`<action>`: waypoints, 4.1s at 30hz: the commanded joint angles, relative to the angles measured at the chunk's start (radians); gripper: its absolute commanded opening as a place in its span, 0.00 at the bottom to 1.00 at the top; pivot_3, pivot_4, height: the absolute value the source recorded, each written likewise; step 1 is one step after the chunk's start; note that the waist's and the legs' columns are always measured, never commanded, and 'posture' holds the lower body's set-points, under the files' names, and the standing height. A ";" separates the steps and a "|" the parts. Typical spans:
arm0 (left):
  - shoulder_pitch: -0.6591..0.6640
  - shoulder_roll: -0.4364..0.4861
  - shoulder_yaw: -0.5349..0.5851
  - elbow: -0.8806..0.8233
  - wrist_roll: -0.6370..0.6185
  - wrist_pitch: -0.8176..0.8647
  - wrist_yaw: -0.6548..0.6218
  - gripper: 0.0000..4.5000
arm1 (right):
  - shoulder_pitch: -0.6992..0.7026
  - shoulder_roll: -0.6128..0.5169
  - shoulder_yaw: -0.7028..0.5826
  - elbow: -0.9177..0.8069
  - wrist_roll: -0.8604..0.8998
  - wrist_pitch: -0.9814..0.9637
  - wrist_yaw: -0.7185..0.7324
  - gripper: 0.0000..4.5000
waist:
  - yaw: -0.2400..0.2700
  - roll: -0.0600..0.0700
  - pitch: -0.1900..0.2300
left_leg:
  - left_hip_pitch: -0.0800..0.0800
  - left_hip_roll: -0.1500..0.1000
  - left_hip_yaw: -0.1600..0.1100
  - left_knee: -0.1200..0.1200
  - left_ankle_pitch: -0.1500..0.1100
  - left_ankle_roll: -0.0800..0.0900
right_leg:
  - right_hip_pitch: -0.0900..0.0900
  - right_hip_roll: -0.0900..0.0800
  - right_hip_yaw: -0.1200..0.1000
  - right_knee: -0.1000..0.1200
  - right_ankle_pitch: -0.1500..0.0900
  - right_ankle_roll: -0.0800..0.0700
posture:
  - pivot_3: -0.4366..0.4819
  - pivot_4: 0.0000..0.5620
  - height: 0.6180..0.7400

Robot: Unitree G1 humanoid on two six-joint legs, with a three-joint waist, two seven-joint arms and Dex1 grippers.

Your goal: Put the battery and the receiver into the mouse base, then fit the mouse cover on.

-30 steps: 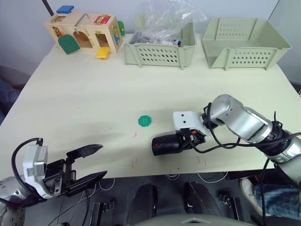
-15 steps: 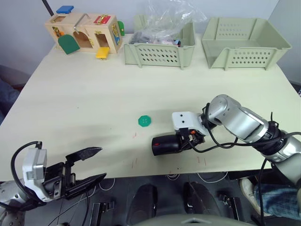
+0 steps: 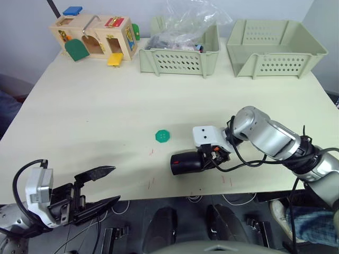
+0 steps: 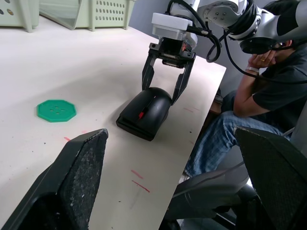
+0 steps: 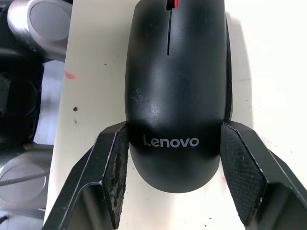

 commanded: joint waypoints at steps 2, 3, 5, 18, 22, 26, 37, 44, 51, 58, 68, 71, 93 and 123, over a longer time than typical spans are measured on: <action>0.016 -0.009 0.013 -0.029 0.002 -0.020 -0.010 1.00 | -0.026 0.001 0.009 0.012 -0.013 -0.010 0.024 0.50 | 0.000 0.000 0.000 | 0.000 0.000 0.000 0.000 0.000 0.000 | 0.000 0.000 0.000 0.000 0.000 0.000 | 0.48 0.27 1.00; 0.018 -0.011 0.012 -0.029 0.003 -0.021 -0.010 1.00 | -0.029 0.002 0.008 0.015 -0.015 -0.015 0.027 0.50 | 0.001 0.000 0.000 | 0.000 0.000 0.000 0.000 0.000 0.000 | 0.000 0.000 0.000 0.000 0.000 0.000 | 0.48 0.27 1.00; 0.022 -0.015 0.010 -0.031 0.004 -0.023 -0.010 1.00 | -0.035 0.004 0.007 0.019 -0.018 -0.021 0.031 0.50 | 0.001 0.000 0.000 | 0.000 0.000 0.000 0.000 0.000 0.000 | 0.000 0.000 0.000 0.000 0.000 0.000 | 0.48 0.27 1.00; 0.031 -0.029 0.004 -0.034 0.011 -0.027 -0.011 1.00 | -0.055 0.023 0.009 0.066 -0.041 -0.040 0.056 0.50 | 0.000 0.000 0.000 | 0.000 0.000 0.000 0.000 0.000 0.000 | 0.000 0.000 0.000 0.000 0.000 0.000 | 0.48 0.27 1.00; 0.034 -0.032 0.004 -0.034 0.012 -0.028 -0.013 1.00 | -0.058 0.029 0.011 0.077 -0.041 -0.032 0.066 0.50 | 0.000 0.000 0.000 | 0.000 0.000 0.000 0.000 0.000 0.000 | 0.000 0.000 0.000 0.000 0.000 0.000 | 0.48 0.27 1.00; 0.034 -0.032 0.004 -0.034 0.012 -0.028 -0.013 1.00 | -0.062 0.036 0.012 0.086 -0.043 -0.031 0.072 0.50 | -0.001 0.000 0.000 | 0.000 0.000 0.000 0.000 0.000 0.000 | 0.000 0.000 0.000 0.000 0.000 0.000 | 0.48 0.27 1.00; 0.046 -0.045 -0.001 -0.027 0.019 -0.040 -0.020 1.00 | -0.075 0.054 0.030 0.108 -0.050 -0.005 0.087 0.50 | -0.001 0.000 0.000 | 0.000 0.000 0.000 0.000 0.000 0.000 | 0.000 0.000 0.000 0.000 0.000 -0.001 | 0.48 0.27 1.00; 0.045 -0.052 -0.005 -0.018 0.028 -0.051 -0.028 1.00 | -0.077 0.062 0.037 0.112 -0.057 -0.004 0.088 0.50 | -0.002 0.000 0.000 | 0.000 0.000 0.000 -0.001 0.000 0.000 | 0.000 0.000 0.000 0.000 0.000 -0.001 | 0.48 0.27 1.00; 0.049 -0.057 -0.003 -0.015 0.033 -0.056 -0.036 1.00 | -0.075 0.068 0.032 0.107 -0.064 -0.024 0.085 0.50 | -0.004 0.000 0.000 | 0.000 0.000 0.000 -0.001 0.000 0.000 | 0.000 0.000 0.000 0.000 0.000 -0.001 | 0.48 0.27 1.00; 0.051 -0.059 -0.005 -0.014 0.037 -0.060 -0.039 1.00 | -0.082 0.076 0.030 0.126 -0.090 -0.073 0.085 0.50 | -0.005 0.000 0.000 | 0.000 0.000 0.000 -0.001 0.000 0.000 | -0.001 0.000 0.000 0.000 0.000 -0.001 | 0.48 0.27 1.00; 0.050 -0.065 -0.009 -0.018 0.041 -0.061 -0.036 1.00 | -0.082 0.079 0.033 0.149 -0.103 -0.097 0.101 0.50 | -0.005 0.000 0.000 | 0.000 0.001 0.000 -0.001 0.000 0.000 | -0.001 0.000 0.000 0.000 0.000 -0.001 | 0.48 0.27 1.00; 0.049 -0.066 -0.011 -0.021 0.041 -0.059 -0.032 1.00 | -0.083 0.083 0.030 0.152 -0.103 -0.099 0.105 0.50 | -0.005 0.000 0.000 | 0.000 0.001 0.000 -0.001 0.000 0.000 | -0.001 0.000 0.000 0.000 0.000 -0.001 | 0.48 0.27 1.00; 0.038 -0.058 -0.021 -0.028 0.037 -0.049 -0.021 1.00 | -0.079 0.090 0.000 0.135 -0.123 -0.114 0.099 0.99 | -0.002 0.000 0.000 | -0.001 0.001 0.001 -0.001 0.000 0.000 | -0.002 0.000 0.000 0.000 0.000 -0.001 | 0.48 0.27 1.00; 0.002 -0.020 -0.031 -0.058 0.014 -0.002 0.008 1.00 | 0.436 0.060 -0.487 -0.011 0.201 -0.411 -0.070 0.99 | 0.000 -0.001 0.000 | 0.000 0.000 0.000 -0.001 0.000 0.000 | 0.000 0.001 0.000 0.000 -0.001 -0.001 | 0.48 0.27 1.00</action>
